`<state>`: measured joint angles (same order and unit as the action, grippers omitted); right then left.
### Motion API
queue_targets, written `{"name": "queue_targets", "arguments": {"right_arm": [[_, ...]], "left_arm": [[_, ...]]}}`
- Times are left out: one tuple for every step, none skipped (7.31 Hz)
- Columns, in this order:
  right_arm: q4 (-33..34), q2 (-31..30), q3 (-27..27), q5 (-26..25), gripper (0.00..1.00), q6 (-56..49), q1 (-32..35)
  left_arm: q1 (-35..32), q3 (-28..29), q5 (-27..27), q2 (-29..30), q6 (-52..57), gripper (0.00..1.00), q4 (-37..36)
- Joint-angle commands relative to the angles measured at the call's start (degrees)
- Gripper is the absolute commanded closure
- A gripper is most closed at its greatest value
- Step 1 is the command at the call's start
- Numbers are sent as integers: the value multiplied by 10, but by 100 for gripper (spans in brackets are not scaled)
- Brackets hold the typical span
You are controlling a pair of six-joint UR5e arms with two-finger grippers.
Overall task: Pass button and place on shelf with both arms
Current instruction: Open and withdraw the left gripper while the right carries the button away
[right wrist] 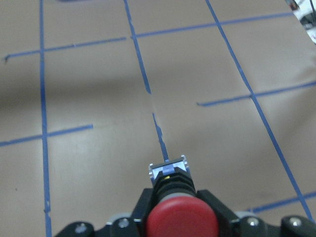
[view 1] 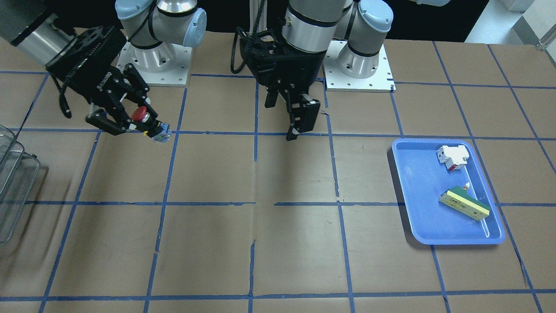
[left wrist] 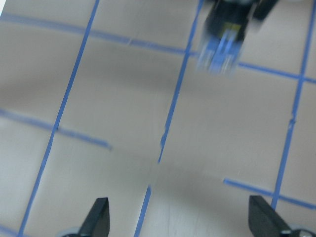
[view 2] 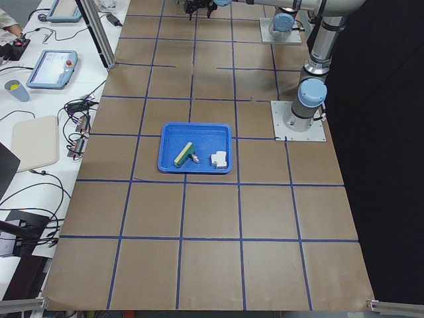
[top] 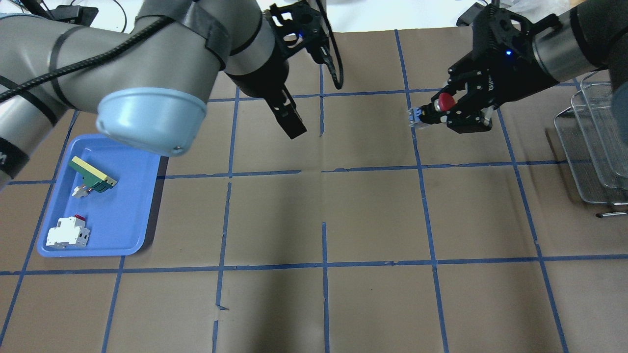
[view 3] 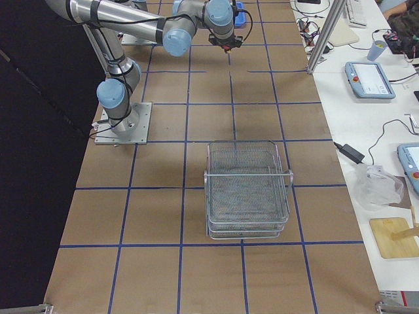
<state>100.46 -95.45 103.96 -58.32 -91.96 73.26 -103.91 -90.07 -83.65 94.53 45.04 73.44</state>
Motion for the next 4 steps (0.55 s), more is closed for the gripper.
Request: {"name": "queue_targets", "arguments": {"right_arm": [[-2,31,-50,-118,100,6,-78],[-3,65,-94,-185,100,6,-87],[-3,96,-130,-241,100,6,-104],[-1,120,-146,-275,100,6,-142]], "left_arm": [[76,-22,-5,-5,-132,0,14],[96,-24,-66,-8,-162,0,8],[100,-33,-93,-12,-199,0,-2],[104,-37,-93,-15,-276,0,-16]]}}
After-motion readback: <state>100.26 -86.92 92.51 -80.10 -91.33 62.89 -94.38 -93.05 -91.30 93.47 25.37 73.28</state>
